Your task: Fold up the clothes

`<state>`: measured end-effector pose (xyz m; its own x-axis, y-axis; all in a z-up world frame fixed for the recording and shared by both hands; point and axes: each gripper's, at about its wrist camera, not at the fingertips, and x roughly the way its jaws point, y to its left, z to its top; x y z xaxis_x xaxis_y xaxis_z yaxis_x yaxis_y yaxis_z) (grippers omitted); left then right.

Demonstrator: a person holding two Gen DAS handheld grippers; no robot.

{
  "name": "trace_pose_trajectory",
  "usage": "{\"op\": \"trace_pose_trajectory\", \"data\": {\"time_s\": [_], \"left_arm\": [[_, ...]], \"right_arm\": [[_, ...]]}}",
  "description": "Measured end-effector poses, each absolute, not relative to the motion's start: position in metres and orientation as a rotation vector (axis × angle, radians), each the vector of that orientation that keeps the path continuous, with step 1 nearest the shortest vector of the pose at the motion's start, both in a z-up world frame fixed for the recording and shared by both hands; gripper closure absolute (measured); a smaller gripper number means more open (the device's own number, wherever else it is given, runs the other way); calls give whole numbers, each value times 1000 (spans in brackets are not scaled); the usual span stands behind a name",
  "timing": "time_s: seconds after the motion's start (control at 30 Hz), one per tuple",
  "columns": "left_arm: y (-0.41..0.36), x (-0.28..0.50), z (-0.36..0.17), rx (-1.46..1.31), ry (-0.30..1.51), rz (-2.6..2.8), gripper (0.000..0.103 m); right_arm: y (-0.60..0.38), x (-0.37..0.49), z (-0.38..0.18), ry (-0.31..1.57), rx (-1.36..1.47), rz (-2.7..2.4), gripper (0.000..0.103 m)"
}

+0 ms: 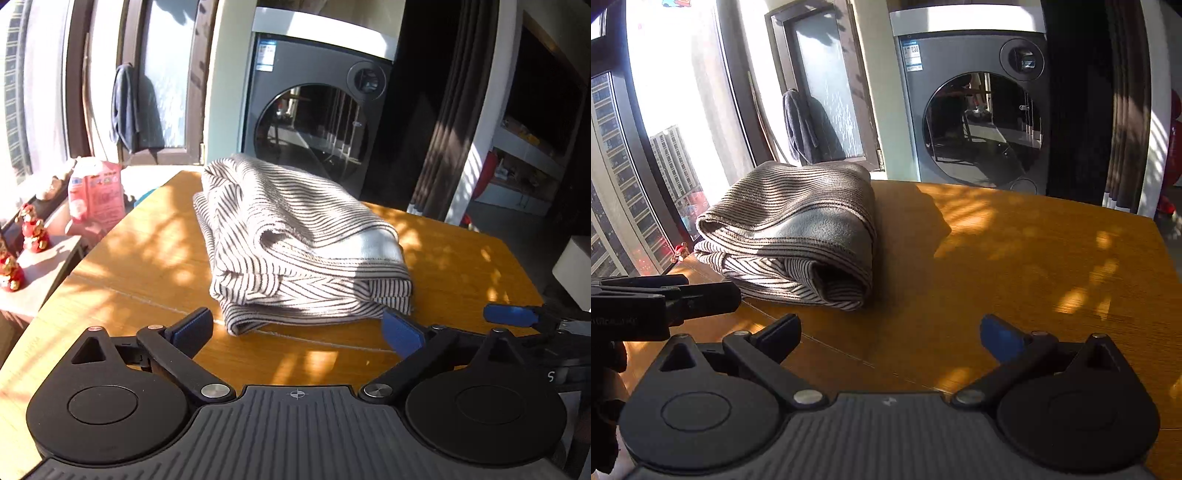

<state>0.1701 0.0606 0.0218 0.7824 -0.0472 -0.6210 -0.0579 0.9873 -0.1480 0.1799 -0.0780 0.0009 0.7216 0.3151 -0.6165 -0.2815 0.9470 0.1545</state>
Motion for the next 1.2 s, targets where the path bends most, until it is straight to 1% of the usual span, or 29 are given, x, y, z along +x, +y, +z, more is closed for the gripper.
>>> {"op": "trace_pose_trajectory", "data": {"time_s": [0.1, 0.13, 0.17, 0.5, 1.2], "left_arm": [[55, 161, 4, -200, 777, 81, 0], [50, 156, 1, -164, 772, 119, 0], [44, 151, -1, -126, 764, 158, 0], [33, 145, -8, -73, 744, 232, 0], [30, 152, -12, -76, 732, 244, 0]], "right_arm": [[-77, 170, -10, 744, -24, 220, 0], [-76, 167, -12, 752, -72, 173, 0], [-78, 165, -12, 750, -60, 171, 0], [-81, 165, -11, 735, -58, 199, 0], [-80, 169, -12, 727, -64, 221, 0]]}}
